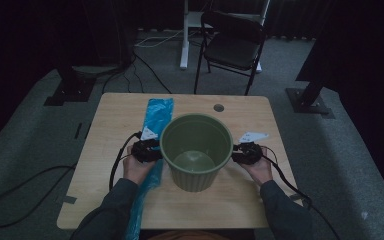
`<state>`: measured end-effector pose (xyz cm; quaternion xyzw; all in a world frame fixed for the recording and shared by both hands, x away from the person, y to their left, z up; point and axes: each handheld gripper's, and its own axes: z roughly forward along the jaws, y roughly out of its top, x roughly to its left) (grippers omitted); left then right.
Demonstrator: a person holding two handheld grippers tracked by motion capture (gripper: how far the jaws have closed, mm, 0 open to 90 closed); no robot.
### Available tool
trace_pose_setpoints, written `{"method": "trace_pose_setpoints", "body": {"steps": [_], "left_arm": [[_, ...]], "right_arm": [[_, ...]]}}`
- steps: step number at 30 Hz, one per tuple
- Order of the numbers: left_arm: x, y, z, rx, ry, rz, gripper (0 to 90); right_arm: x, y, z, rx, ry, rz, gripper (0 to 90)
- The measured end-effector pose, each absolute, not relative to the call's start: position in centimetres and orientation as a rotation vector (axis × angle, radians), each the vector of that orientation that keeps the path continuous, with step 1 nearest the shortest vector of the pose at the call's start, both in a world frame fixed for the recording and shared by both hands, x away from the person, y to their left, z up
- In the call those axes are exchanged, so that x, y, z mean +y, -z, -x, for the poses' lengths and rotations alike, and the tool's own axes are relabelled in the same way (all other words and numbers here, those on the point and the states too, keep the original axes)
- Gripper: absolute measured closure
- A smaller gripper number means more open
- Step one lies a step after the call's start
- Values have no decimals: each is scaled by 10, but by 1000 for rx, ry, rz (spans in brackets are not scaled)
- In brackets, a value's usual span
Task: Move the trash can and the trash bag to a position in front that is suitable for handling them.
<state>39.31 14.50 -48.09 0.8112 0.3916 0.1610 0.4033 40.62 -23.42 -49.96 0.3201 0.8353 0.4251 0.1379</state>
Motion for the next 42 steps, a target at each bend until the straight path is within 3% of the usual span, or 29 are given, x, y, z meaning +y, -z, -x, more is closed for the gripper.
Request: {"method": "trace_pose_setpoints", "body": {"steps": [10, 19, 33, 42], "left_arm": [[139, 481, -387, 912, -375, -2081, 607], [145, 480, -383, 862, -334, -2132, 603], [190, 497, -412, 1228, -518, -2080, 533], [217, 513, -418, 1370, -501, -2077, 535]], "right_arm": [[-227, 497, -399, 2470, -1232, -845, 687], [-221, 499, -390, 2539, -1221, -767, 693], [-222, 505, -393, 2540, -1150, -792, 634], [-226, 505, -393, 2538, -1179, -814, 632]]}}
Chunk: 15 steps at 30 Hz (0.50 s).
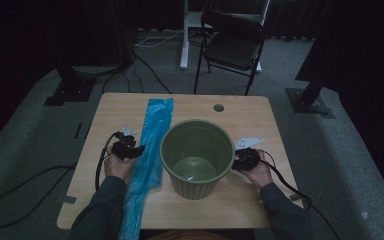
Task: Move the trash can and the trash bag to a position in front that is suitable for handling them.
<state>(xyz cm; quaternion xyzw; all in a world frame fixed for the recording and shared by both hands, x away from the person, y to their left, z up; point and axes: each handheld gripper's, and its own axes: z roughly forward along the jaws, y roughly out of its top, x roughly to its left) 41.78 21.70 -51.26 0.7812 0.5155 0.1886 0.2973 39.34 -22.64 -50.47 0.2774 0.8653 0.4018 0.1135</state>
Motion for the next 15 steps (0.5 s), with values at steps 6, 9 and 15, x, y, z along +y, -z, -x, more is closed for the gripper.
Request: {"method": "trace_pose_setpoints", "body": {"steps": [6, 9, 15], "left_arm": [[220, 523, -422, 1408, -465, -2093, 538], [217, 527, -424, 1401, -466, -2110, 538], [210, 528, -426, 1379, -483, -2116, 672]], "right_arm": [[-231, 505, -395, 2530, -1205, -844, 632], [-233, 505, -396, 2526, -1213, -850, 632], [-233, 506, -396, 2527, -1212, -854, 632]]}}
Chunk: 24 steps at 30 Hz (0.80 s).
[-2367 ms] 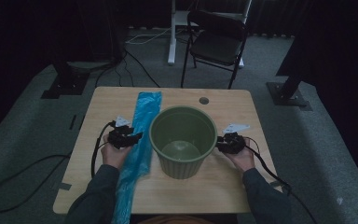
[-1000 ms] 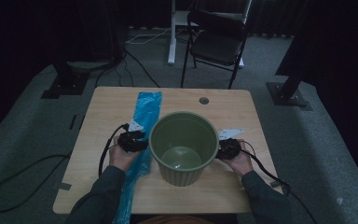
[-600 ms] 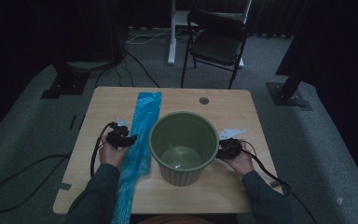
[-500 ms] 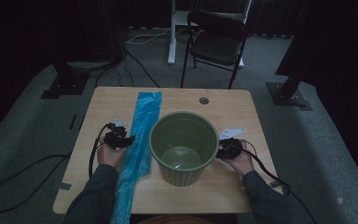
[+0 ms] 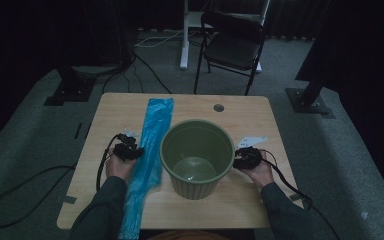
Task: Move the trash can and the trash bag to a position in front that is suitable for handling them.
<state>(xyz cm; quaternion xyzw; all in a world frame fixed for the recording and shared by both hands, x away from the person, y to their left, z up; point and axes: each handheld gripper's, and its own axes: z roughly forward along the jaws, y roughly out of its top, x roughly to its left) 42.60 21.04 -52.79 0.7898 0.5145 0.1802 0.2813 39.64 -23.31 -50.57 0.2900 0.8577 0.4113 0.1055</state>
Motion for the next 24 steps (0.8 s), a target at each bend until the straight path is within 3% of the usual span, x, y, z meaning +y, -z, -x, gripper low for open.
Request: {"method": "trace_pose_setpoints", "body": {"steps": [4, 6, 24], "left_arm": [[205, 528, -432, 1355, -432, -2118, 851], [201, 527, -436, 1339, -428, -2129, 877], [148, 527, -464, 1130, -410, -2247, 857]], "right_arm": [[-233, 506, -397, 2528, -1211, -858, 633], [-233, 506, -397, 2528, -1211, -858, 633], [-236, 506, -396, 2528, -1209, -866, 634]]}}
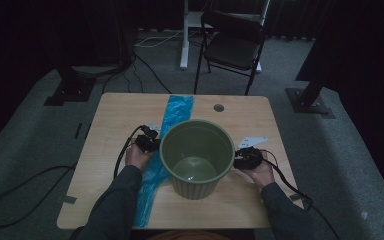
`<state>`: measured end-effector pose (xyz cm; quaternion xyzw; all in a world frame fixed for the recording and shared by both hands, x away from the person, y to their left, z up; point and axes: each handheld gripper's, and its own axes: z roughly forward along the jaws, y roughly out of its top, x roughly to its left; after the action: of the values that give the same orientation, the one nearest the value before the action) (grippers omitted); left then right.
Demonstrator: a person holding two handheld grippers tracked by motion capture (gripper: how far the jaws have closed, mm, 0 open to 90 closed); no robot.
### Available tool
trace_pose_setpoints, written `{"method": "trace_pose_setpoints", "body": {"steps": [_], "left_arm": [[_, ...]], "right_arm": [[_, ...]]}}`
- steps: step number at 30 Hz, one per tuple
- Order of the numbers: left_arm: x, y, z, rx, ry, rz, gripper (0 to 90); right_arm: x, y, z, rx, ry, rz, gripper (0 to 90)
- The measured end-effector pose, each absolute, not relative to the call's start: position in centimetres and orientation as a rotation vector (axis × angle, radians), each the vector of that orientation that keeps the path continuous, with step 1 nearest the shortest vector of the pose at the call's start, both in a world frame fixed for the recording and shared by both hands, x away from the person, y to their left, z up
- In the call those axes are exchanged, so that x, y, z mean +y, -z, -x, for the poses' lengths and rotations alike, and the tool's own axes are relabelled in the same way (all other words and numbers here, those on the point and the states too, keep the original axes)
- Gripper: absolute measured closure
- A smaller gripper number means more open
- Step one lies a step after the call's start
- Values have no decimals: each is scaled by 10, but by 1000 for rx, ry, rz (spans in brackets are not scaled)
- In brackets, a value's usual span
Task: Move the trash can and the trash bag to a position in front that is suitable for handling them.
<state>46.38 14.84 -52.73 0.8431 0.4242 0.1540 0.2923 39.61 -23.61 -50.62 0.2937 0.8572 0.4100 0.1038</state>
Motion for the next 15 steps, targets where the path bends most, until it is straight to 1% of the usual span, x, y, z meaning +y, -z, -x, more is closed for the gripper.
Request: {"method": "trace_pose_setpoints", "body": {"steps": [7, 9, 13, 15], "left_arm": [[138, 528, -469, 1102, -358, -2244, 806], [138, 527, -469, 1100, -338, -2245, 763], [144, 522, -462, 1101, -349, -2234, 656], [151, 519, -458, 1111, -349, -2213, 635]], "right_arm": [[-236, 507, -397, 2537, -1200, -868, 634], [-236, 507, -396, 2534, -1203, -869, 634], [-239, 508, -396, 2529, -1203, -886, 634], [-240, 508, -396, 2527, -1203, -890, 634]]}}
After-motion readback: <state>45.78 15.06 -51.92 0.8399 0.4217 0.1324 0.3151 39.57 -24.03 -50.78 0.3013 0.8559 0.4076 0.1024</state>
